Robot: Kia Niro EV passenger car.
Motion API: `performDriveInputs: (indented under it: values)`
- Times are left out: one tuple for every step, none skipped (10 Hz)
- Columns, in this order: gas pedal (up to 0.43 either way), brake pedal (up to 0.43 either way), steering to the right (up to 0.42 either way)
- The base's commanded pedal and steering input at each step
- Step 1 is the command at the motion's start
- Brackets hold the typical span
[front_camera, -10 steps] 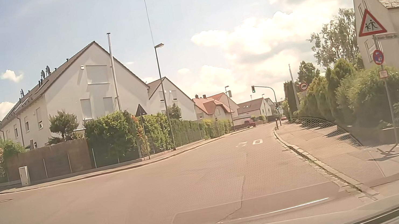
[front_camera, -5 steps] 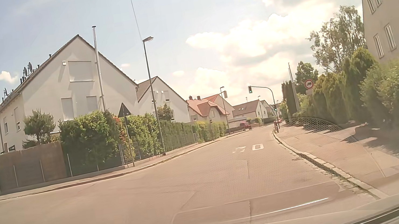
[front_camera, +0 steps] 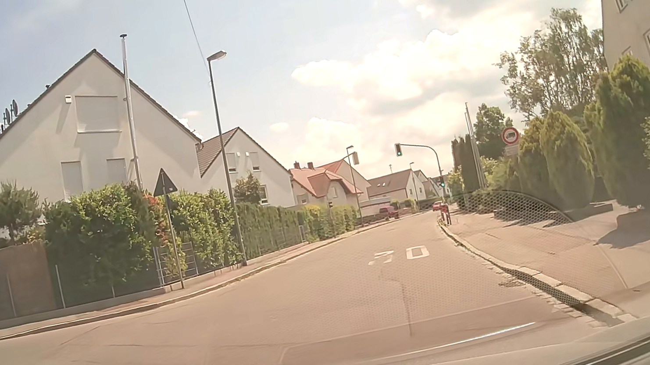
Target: Follow the waypoints while adhering to traffic rules and regulations
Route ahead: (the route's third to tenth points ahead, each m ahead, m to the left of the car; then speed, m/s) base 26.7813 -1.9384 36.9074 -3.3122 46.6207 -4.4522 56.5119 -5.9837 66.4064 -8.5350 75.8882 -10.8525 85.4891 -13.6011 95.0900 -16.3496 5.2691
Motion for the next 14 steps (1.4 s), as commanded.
performDriveInputs:
  values:
    - [0.189, 0.0, 0.048]
    - [0.189, 0.0, 0.047]
    - [0.189, 0.0, 0.047]
    - [0.189, 0.0, 0.047]
    - [0.177, 0.0, 0.047]
    - [0.177, 0.0, 0.047]
    - [0.177, 0.0, 0.047]
    - [0.177, 0.0, 0.046]
    - [0.177, 0.0, 0.043]
    - [0.177, 0.0, 0.036]
    - [0.177, 0.0, 0.033]
    - [0.177, 0.0, 0.029]
    - [0.177, 0.0, 0.028]
    - [0.177, 0.0, 0.027]
